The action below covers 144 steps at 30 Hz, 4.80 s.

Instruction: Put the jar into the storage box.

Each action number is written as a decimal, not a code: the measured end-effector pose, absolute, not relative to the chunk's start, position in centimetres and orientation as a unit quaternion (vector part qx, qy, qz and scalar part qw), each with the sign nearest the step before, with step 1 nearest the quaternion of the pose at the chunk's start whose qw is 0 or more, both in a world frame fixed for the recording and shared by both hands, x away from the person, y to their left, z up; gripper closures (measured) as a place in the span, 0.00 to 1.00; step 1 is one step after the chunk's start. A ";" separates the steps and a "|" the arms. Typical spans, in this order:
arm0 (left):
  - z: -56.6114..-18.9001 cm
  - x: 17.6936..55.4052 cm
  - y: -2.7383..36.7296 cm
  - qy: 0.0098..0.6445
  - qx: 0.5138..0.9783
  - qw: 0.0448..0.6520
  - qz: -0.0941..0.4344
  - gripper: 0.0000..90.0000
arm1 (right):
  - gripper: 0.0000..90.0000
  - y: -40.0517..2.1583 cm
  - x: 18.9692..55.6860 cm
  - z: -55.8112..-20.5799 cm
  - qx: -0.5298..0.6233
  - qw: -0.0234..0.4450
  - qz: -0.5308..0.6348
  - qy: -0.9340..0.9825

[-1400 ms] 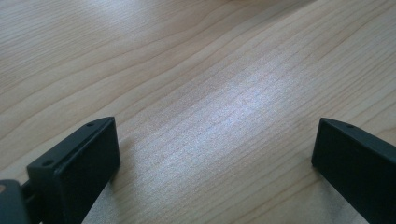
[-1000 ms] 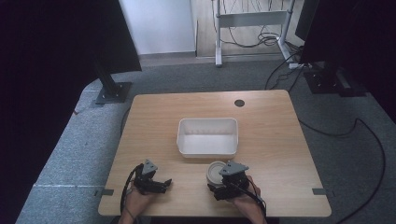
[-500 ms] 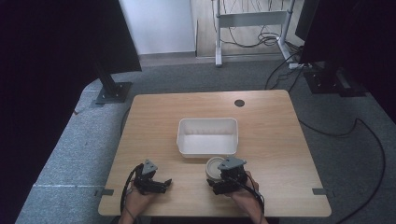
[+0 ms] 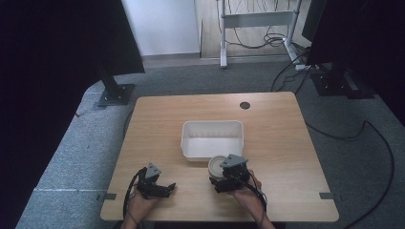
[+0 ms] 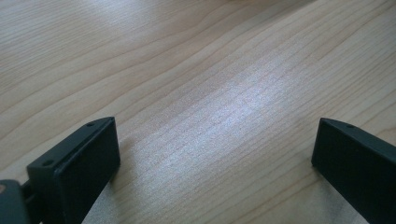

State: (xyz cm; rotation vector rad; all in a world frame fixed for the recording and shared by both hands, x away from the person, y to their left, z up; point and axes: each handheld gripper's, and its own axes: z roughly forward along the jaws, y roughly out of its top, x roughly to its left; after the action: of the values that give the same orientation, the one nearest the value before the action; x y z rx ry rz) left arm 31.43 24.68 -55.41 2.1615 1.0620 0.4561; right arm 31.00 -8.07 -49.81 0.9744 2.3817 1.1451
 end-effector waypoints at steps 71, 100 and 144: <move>-55.4 31.4 24.7 0.407 0.831 0.337 0.175 0.01 | 0.10 -5.4 40.1 -48.1 0.390 0.202 0.391 0.809; -55.4 31.4 24.7 0.407 0.831 0.337 0.175 0.01 | 0.10 -3.7 42.2 -51.5 0.408 0.217 0.357 0.812; -55.4 31.4 24.7 0.407 0.831 0.337 0.175 0.01 | 0.02 -4.6 41.8 -50.8 0.410 0.196 0.368 0.811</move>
State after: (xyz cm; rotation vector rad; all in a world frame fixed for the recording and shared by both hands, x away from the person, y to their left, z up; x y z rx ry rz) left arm 31.43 24.70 -55.40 2.1644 1.0605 0.4568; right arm 41.79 -4.63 -50.78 1.1487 2.2718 1.0300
